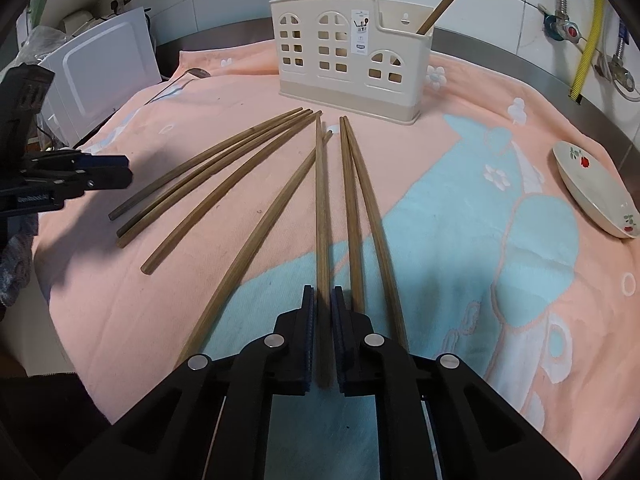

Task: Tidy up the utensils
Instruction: 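Close the right tool on a chopstick while the left tool grasps another chopstick, then lift the chopstick with the left tool while the right tool carries its chopstick to the holder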

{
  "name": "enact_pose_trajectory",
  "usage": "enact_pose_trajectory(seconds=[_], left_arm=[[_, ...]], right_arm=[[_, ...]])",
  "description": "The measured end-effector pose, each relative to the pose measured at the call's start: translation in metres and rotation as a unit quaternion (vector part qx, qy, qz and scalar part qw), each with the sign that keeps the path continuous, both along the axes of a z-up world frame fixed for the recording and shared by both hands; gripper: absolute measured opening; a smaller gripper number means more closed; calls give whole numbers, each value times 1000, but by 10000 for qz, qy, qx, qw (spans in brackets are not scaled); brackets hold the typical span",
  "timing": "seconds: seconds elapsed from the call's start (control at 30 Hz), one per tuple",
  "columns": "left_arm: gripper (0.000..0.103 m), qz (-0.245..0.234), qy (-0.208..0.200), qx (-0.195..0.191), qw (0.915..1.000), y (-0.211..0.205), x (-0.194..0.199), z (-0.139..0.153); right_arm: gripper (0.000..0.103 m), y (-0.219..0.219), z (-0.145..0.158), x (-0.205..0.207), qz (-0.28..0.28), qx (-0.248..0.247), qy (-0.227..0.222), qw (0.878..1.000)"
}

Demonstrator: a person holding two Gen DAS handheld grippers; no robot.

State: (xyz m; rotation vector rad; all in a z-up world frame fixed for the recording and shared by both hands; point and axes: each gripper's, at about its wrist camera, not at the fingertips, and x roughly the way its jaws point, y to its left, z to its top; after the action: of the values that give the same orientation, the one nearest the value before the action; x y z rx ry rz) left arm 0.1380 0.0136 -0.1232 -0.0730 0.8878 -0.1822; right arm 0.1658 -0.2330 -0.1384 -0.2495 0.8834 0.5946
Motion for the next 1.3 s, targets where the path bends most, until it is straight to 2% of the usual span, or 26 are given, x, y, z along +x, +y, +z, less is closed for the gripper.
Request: enact_pose_trajectory(seconds=[0.13, 0.53, 0.7, 1.0, 1.3], left_arm=[[30, -42, 123, -30, 9999, -5, 9, -9], [20, -40, 214, -15, 9998, -8, 23, -19], [20, -90, 178, 207, 9996, -14, 22, -20], [9, -83, 93, 726, 9973, -26, 18, -20], [6, -62, 62, 486, 9988, -23, 12, -9]], right_arm=[[8, -1, 0, 0, -41, 46, 10, 10000], [10, -1, -1, 1, -117, 149, 35, 9998], [10, -1, -2, 0, -143, 170, 15, 9998], [8, 0, -3, -2, -241, 171, -43, 9996], [7, -3, 11, -12, -257, 287, -188, 9991]])
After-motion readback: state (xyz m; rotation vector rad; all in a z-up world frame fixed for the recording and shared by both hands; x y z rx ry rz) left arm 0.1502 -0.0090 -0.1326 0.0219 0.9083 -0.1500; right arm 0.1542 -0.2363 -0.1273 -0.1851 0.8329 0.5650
